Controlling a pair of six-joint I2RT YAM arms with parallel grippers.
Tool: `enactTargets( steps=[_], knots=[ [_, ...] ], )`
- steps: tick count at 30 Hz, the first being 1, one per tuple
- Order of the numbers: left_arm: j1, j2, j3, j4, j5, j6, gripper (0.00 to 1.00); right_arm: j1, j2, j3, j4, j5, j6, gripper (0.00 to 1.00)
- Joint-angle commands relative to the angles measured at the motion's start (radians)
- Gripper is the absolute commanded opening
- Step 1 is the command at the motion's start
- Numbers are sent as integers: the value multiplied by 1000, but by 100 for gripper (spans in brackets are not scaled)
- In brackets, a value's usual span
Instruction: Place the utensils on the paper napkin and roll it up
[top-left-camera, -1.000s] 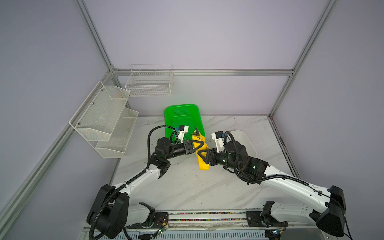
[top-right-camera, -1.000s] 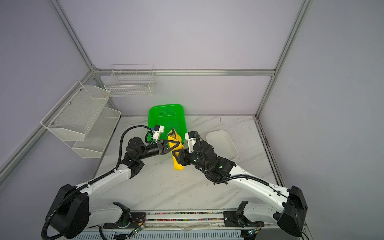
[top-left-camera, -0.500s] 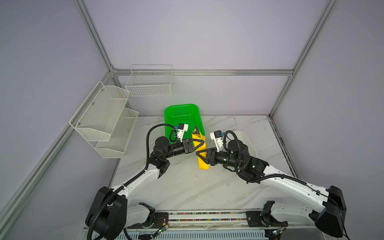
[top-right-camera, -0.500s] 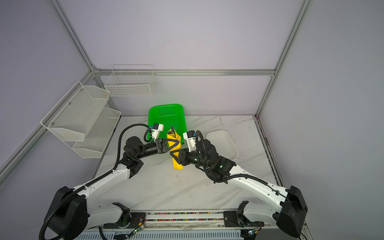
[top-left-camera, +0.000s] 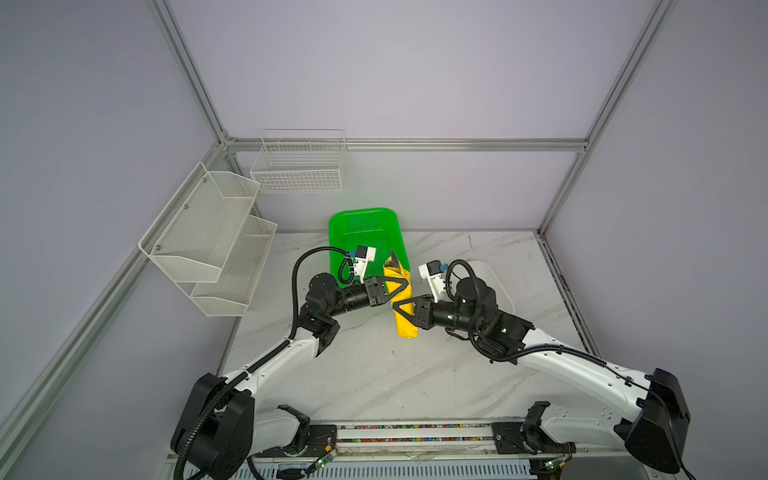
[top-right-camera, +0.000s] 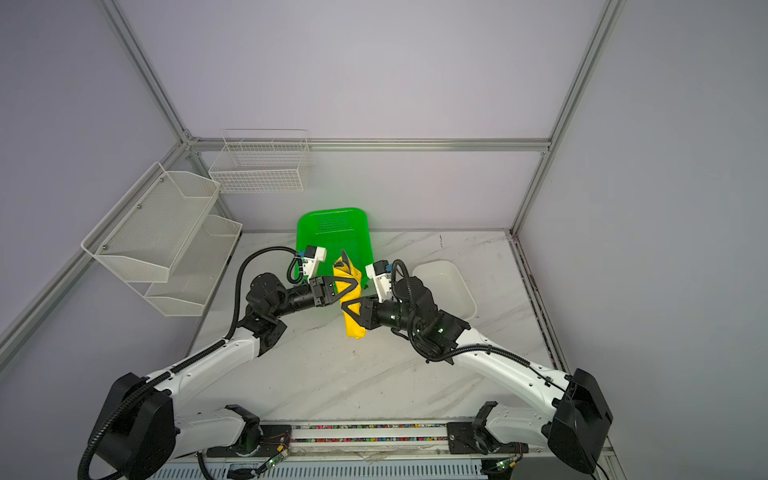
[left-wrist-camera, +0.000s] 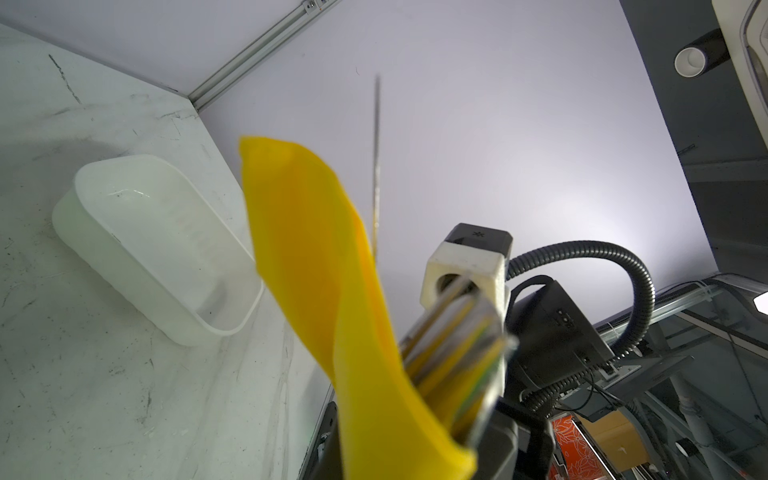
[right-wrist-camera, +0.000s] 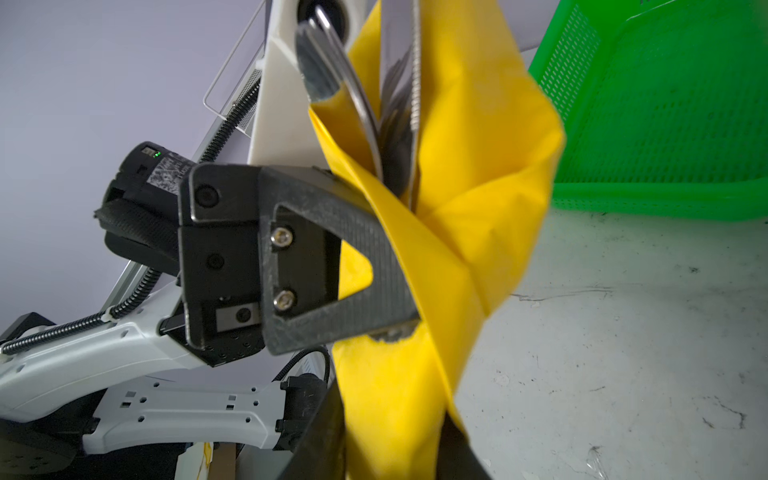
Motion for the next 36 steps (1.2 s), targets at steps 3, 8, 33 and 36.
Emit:
enactTargets(
  steps=[3,8,33,36],
  knots=[
    [2,-30,102,41,6,20,15,-16,-16,-28,93,-65,24,22],
    [2,-36,96,-42,-19,78,33,-27,-29,-39,104,-76,29,19],
    [-1,-10,81,-28,125,30,52,-55,-48,-82,207,-113,52,21],
    [-2,-18,73,-53,111,42,44,-56,-55,-90,207,-101,52,21]
  ],
)
